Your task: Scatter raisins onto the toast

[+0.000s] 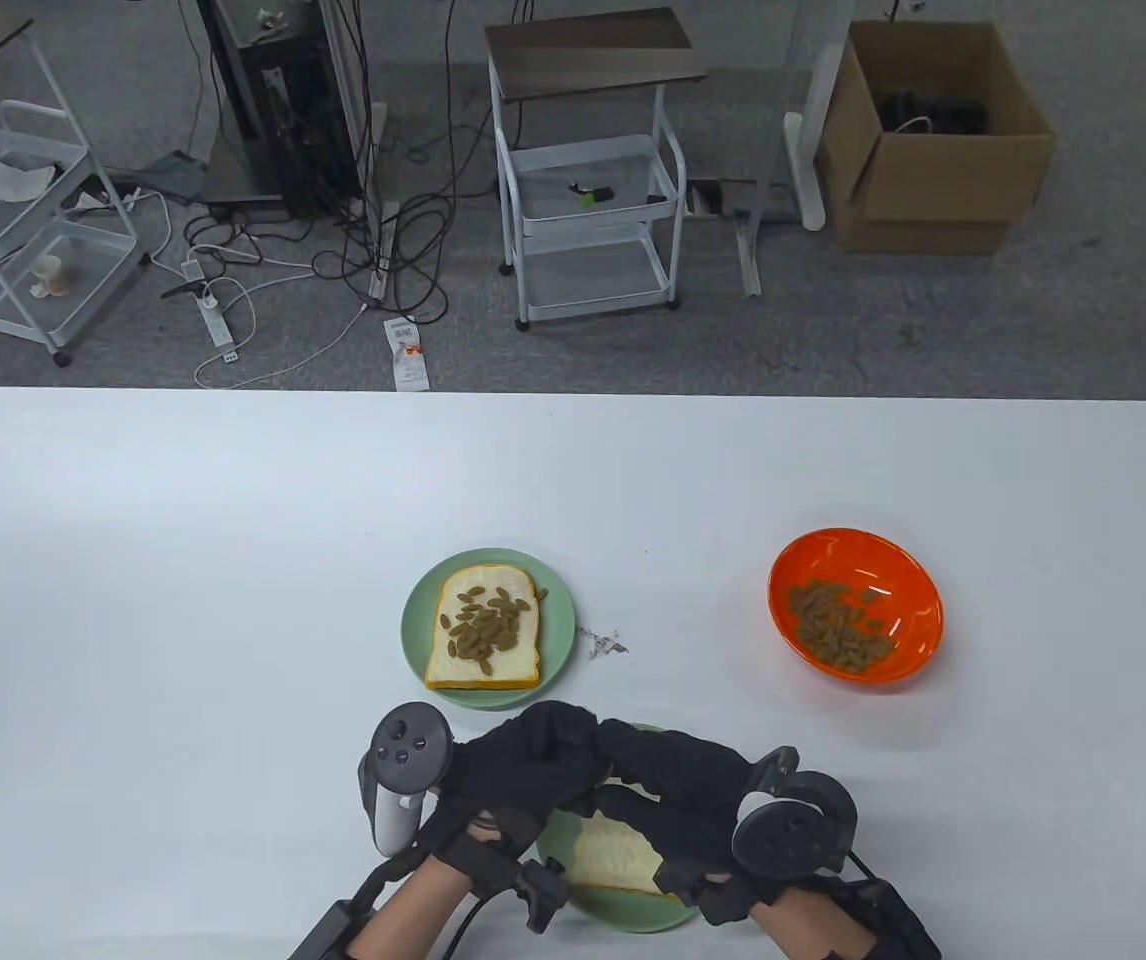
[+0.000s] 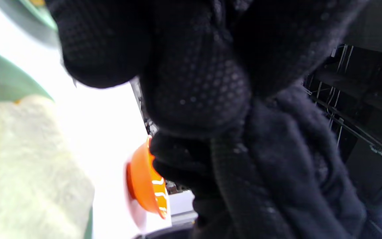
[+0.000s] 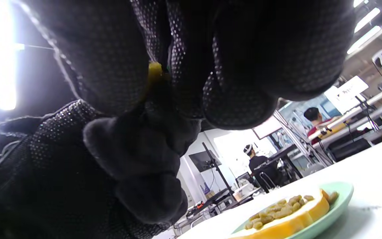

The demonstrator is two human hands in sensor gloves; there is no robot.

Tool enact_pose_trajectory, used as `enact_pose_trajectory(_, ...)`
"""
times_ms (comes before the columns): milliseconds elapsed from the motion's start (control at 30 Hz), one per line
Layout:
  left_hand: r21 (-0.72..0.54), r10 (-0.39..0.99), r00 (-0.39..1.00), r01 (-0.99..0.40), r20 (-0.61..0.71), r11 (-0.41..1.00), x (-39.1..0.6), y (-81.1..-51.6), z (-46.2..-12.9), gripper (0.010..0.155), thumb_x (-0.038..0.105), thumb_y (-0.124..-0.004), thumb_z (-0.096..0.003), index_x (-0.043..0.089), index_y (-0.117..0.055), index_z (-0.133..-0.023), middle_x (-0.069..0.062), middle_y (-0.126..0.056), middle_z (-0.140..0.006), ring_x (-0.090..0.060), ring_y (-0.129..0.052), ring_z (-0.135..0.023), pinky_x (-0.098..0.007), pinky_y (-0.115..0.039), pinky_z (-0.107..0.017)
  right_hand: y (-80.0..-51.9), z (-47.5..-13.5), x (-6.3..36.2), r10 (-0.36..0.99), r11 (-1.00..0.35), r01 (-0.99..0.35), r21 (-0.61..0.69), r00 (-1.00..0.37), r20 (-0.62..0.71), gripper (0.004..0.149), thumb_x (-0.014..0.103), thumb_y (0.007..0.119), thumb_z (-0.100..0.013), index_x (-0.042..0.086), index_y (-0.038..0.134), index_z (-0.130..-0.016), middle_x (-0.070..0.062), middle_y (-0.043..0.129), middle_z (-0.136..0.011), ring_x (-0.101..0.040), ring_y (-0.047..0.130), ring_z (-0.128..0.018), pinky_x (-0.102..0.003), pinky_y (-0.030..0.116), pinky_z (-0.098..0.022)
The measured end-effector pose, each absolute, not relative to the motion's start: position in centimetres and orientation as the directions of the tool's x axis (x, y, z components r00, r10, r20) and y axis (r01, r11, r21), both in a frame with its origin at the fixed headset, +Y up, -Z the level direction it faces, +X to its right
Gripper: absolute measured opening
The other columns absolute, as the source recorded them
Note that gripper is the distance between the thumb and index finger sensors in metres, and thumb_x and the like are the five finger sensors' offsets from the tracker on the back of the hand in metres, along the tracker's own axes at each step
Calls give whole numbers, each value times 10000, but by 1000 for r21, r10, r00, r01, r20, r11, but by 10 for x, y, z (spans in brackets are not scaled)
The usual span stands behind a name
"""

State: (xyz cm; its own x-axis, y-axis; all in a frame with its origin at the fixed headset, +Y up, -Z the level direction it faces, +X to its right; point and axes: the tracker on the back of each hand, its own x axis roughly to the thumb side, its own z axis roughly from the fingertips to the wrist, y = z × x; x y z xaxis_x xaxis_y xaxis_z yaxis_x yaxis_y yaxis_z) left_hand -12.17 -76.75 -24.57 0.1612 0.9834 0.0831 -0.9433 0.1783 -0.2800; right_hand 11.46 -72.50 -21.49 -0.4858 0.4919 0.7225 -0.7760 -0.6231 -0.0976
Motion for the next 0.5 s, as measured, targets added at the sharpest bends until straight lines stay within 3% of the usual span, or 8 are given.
enact_pose_trajectory(133,-299,981,176,-935,78,192,-120,-768,-246,440,485,-985,-371,328,-885,-769,76,-1075,-582,-14,-1157,-277,-257,-1016,-307,-723,-214,116,464,-625,-770,-128,-498,733,534,350,1032,-319,69,940,-763,-130,1074,-543,-307,1098,-356,-446,928,-292)
enact_pose_trajectory(267,-288,950,276,-907,146,307,-119,-763,-244,424,442,-931,-402,298,-887,-798,57,-1079,-610,-26,-1163,-283,-266,-1013,-304,-725,-219,118,476,-638,-760,-121,-514,714,477,336,1034,-322,75,967,-715,-124,1081,-520,-310,1095,-344,-452,924,-287)
enact_pose_trajectory(500,-294,939,300,-894,169,338,-117,-763,-243,405,405,-890,-436,303,-873,-827,44,-1071,-650,-48,-1161,-309,-280,-1003,-320,-726,-224,122,481,-637,-764,-107,-503,718,470,359,1058,-311,77,988,-680,-110,1091,-499,-290,1105,-325,-434,936,-274)
